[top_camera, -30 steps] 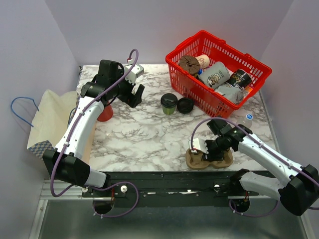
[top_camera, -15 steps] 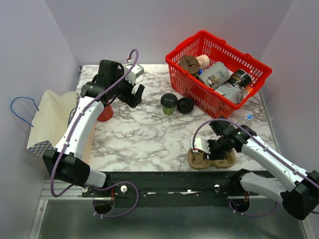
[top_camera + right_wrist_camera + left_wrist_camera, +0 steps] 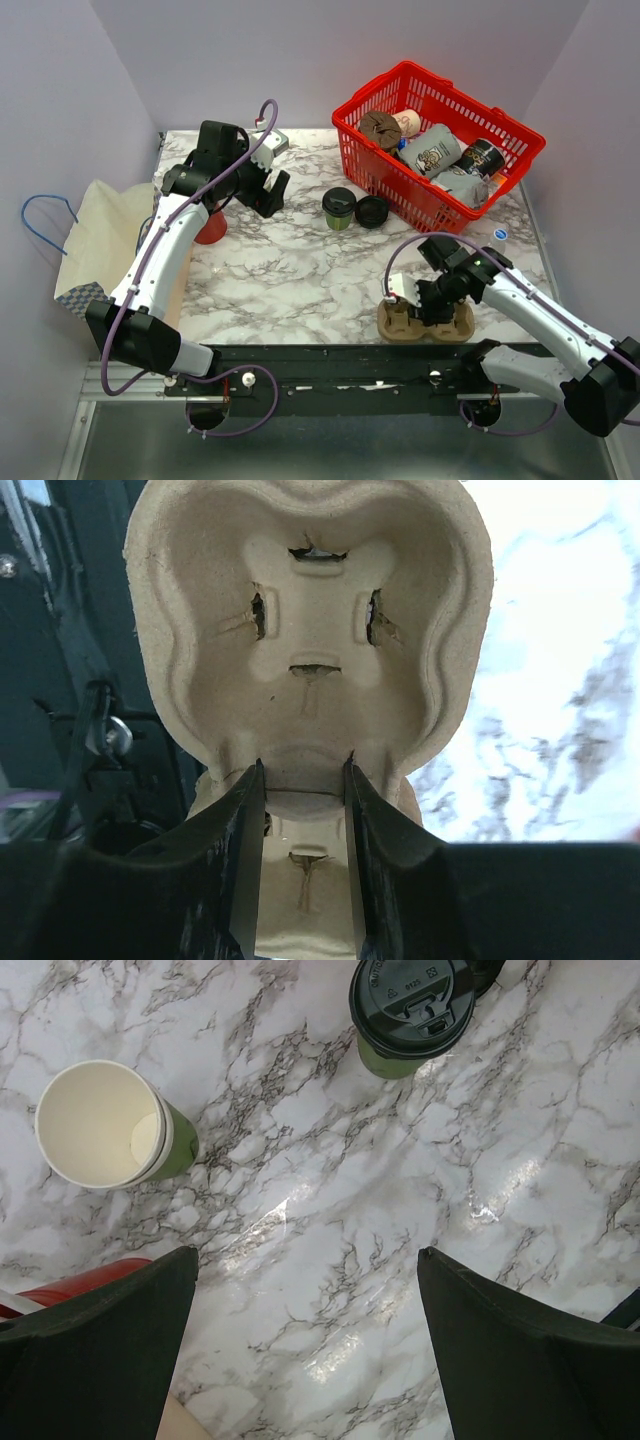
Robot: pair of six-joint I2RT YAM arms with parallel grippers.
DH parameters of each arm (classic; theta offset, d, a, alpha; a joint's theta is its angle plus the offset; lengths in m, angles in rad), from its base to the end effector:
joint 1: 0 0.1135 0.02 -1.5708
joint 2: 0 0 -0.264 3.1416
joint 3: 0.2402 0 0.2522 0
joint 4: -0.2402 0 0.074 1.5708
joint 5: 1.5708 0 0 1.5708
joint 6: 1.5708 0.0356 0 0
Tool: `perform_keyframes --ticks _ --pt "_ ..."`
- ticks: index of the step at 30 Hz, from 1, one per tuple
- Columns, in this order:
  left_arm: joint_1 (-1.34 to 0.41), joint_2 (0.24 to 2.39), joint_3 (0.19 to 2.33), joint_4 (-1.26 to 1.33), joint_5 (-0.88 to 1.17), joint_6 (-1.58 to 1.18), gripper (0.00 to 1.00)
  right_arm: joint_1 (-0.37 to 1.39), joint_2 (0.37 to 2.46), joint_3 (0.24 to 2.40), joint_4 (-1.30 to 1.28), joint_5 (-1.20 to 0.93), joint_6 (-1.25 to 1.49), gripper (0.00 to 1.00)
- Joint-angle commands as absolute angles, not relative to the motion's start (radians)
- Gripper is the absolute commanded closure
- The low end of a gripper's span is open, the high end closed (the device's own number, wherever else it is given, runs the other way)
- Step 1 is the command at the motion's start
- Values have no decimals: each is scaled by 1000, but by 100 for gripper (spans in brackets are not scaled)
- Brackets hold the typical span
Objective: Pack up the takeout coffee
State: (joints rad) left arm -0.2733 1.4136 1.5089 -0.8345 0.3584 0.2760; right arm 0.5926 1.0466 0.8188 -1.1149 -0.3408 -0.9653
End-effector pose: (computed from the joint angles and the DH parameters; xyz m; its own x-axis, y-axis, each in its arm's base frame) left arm 0.2818 -0.0920 0.3850 -0.4872 0.4016 -0.7754 0.6601 0.7507 -0.0260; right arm 0.1297 0.1017 0.2404 0.0245 -0.9178 -0.3964 -0.9997 -0.0264 -0.0006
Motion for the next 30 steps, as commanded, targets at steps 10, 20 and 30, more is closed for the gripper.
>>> perform_keyframes --ticks 10,20,30 --pt "-275 1384 1514 -861 413 270 1 586 1054 893 -1089 -334 -689 99" --pt "-275 1387 1513 -865 449 273 1 523 1218 988 -1264 -440 -788 80" --pt "-276 1385 1508 -870 454 279 1 515 979 882 -894 -242 -721 51"
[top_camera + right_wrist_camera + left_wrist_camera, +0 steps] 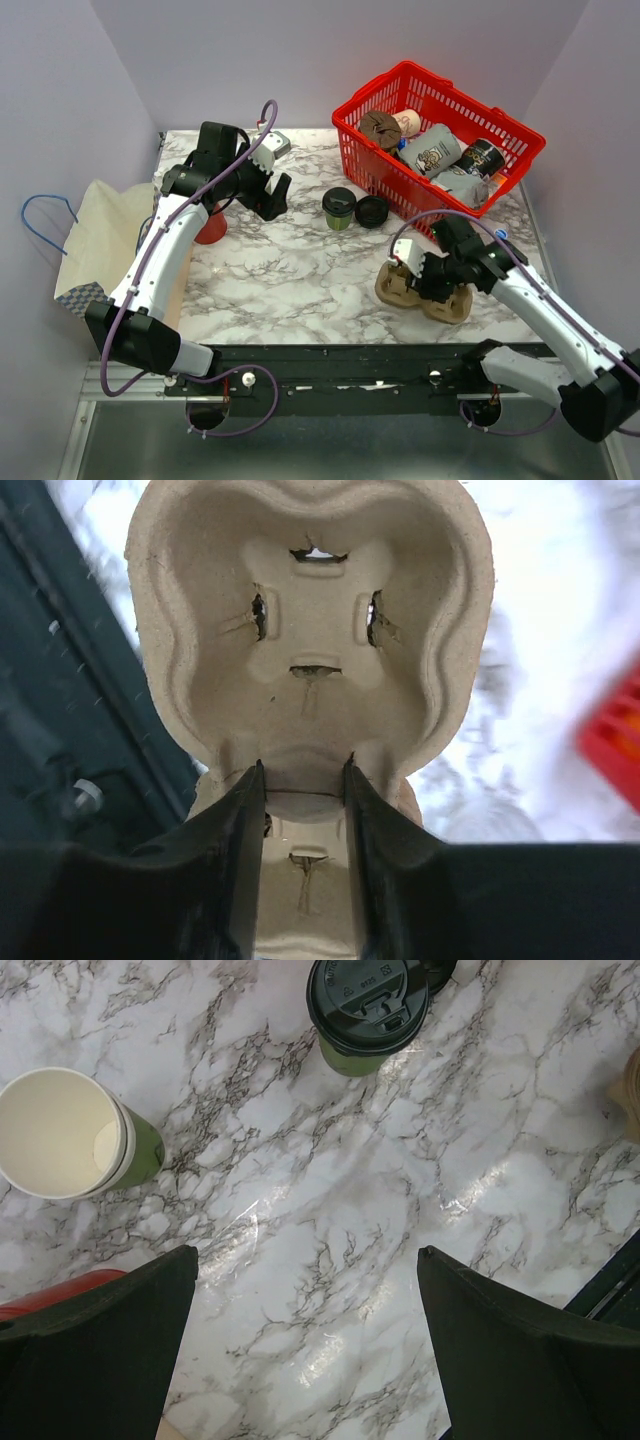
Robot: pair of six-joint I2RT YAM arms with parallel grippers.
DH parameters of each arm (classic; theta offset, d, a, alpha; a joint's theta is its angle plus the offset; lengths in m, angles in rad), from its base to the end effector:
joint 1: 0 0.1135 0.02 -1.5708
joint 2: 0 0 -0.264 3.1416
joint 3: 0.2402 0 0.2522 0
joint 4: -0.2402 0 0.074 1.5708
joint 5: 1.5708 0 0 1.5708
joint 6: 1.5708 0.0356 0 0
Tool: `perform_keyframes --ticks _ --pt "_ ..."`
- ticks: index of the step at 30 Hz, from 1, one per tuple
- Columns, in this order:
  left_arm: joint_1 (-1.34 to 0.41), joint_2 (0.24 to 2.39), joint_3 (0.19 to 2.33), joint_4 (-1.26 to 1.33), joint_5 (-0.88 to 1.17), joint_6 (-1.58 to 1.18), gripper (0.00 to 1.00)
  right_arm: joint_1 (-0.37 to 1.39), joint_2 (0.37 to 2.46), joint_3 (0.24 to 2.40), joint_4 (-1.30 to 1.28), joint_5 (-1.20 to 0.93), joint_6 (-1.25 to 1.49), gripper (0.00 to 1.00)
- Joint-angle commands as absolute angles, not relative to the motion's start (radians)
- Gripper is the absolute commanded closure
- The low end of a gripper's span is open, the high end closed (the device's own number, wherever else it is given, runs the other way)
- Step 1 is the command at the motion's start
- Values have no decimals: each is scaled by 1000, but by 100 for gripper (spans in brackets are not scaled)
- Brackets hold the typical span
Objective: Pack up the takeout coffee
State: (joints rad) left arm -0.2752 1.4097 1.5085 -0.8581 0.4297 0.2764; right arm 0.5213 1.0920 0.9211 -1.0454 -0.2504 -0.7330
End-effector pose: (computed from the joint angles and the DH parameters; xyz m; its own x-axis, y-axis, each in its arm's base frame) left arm 0.2776 -0.0938 0.3847 -0.4906 0.3963 -0.7761 0.6982 0.7116 -0.0780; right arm 0.1583 0.1011 0.2635 -0.2317 -0.8806 -0.4135 -0.9581 0.2800 -0.0596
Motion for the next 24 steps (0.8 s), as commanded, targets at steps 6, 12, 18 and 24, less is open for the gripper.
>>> perform_keyframes --ticks 6,12,18,24 --pt "-278 1394 1511 -868 468 276 1 499 1113 946 -1117 -431 -703 97" --pt "-279 1396 1505 -867 479 275 1 485 1115 933 -1039 -350 -671 79" --pt "-279 1402 1508 -867 479 273 1 485 1156 966 -899 -233 -508 62" --pt "-278 1402 1505 -864 479 270 1 485 1255 992 -854 -175 -459 49"
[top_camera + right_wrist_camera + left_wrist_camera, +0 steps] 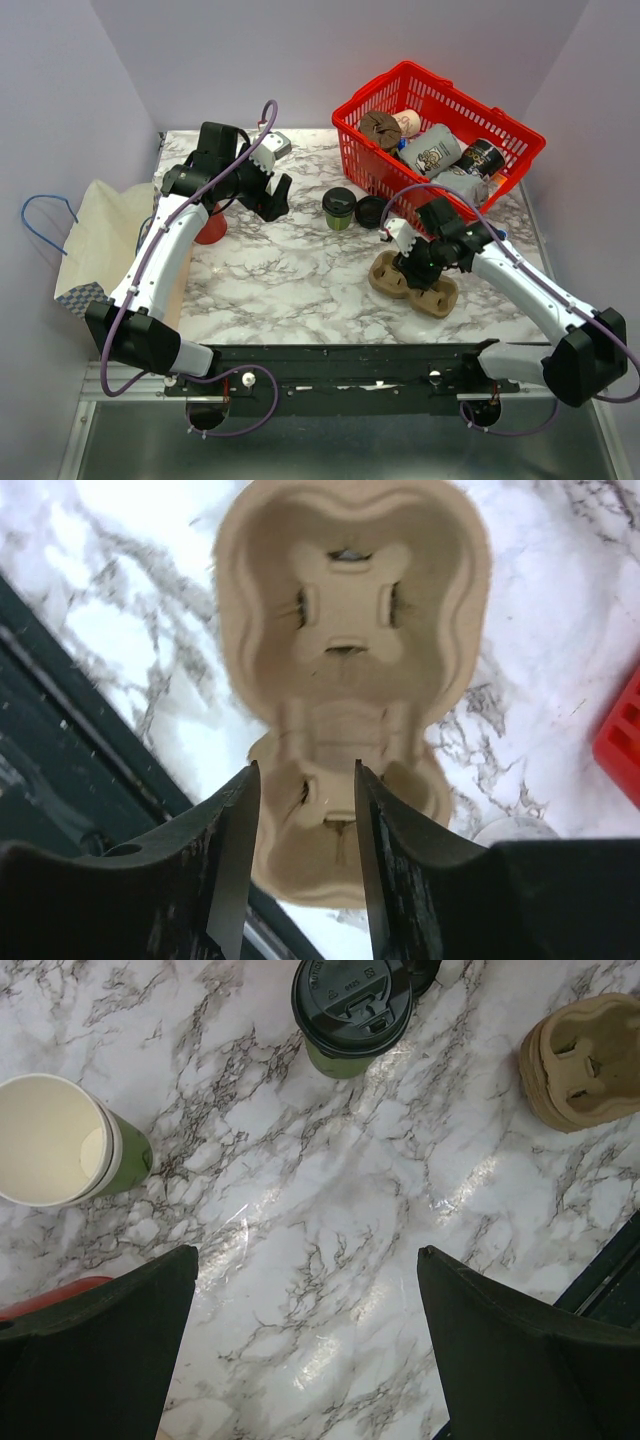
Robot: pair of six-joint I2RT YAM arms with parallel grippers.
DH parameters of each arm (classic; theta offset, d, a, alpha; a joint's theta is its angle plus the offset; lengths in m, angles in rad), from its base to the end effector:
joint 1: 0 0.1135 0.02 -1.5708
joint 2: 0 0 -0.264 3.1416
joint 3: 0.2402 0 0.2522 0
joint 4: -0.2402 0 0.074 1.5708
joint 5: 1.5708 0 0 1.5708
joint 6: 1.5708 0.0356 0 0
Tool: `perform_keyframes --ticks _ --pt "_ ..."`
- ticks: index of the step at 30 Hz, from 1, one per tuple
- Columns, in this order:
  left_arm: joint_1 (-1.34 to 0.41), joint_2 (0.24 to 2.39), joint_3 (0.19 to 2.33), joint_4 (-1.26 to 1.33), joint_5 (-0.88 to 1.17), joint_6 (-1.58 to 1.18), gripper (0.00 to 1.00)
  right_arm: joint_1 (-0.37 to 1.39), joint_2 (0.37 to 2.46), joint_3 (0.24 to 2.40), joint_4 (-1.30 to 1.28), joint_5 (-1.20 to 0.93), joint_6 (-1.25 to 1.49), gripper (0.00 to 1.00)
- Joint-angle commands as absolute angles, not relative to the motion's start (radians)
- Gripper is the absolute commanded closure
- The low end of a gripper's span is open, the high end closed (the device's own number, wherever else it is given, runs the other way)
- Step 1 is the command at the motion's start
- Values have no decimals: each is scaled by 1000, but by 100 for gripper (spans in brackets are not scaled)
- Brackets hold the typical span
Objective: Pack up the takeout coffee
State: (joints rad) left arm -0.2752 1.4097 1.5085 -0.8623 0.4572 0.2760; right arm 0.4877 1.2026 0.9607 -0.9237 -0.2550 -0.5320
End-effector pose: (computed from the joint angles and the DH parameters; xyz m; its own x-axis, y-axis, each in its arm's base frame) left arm 0.2768 -0.0945 0.3847 -0.4902 0.3925 -0.7783 0.7112 0.6963 -0.0968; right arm 0.1901 0.1110 0.2597 -0.4251 -0.7811 -0.4573 -0.8783 0.4781 -0.0002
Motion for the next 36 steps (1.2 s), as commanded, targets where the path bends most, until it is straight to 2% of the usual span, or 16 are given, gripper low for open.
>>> perform_keyframes --ticks 1,24,28,33,36 --pt "-279 1399 1503 -864 477 271 1 485 1275 997 -853 -173 -459 49" --pt "-276 1390 1483 -861 472 281 1 485 1351 953 -844 -143 -454 42" --pt "-276 1384 1476 -861 471 282 1 485 1353 951 -844 -144 -460 44" --pt "-275 1384 1476 -859 471 284 1 486 1351 951 -848 -144 -462 52" --pt "-275 1388 1476 -857 474 284 1 485 1353 946 -845 -140 -463 52"
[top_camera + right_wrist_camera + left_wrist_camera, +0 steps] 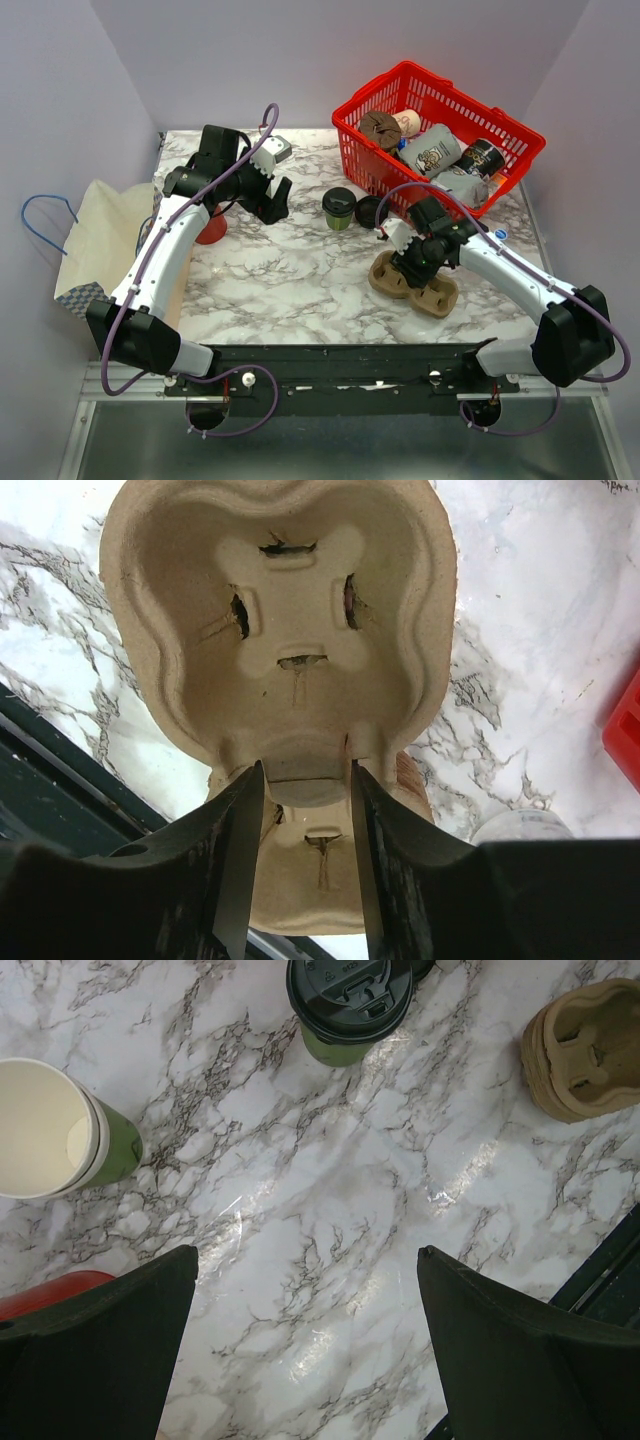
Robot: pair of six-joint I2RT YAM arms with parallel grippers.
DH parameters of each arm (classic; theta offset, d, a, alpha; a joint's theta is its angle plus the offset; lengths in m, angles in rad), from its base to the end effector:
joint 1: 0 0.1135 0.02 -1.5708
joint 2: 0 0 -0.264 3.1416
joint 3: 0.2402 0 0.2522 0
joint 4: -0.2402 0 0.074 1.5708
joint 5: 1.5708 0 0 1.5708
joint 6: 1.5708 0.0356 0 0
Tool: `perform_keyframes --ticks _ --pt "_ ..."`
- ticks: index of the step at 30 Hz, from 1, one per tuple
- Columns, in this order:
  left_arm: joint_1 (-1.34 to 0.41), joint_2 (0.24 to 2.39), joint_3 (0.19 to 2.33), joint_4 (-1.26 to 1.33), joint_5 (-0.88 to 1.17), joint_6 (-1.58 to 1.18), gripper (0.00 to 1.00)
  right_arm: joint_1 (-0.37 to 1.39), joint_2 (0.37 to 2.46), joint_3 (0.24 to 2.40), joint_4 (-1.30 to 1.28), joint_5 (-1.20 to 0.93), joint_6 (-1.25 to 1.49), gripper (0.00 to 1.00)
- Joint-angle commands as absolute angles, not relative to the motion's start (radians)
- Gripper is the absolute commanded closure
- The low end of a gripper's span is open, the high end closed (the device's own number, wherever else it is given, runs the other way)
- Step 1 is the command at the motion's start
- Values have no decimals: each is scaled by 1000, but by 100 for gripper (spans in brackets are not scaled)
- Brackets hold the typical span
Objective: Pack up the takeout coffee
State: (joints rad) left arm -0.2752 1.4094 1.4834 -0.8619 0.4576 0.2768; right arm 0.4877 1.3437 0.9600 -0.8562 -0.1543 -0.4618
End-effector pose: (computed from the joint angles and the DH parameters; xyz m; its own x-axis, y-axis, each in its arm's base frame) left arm 0.2769 -0.0945 0.3769 -0.5076 0.3981 -0.7641 0.7094 0.6964 -0.1085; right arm 0.2144 0.1199 0.2314 -0.5220 -0.7753 -0.3556 -0.8263 0.5631 -0.0146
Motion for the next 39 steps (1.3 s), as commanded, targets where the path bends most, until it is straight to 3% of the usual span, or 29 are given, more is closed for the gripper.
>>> perform_keyframes --ticks 1,11,28,33,39 --pt "-276 1388 1476 -857 476 284 1 485 1358 945 -844 -137 -463 50" --pt "-276 1381 1468 -859 471 285 1 483 1370 948 -838 -124 -472 51" --pt "-275 1393 1479 -857 488 287 1 485 1304 992 -1006 -72 -558 78" --pt "-275 1396 1482 -859 492 285 1 483 1233 991 -1069 -84 -611 92" --pt "-276 1401 1494 -865 497 285 1 483 1135 959 -1152 -163 -655 94"
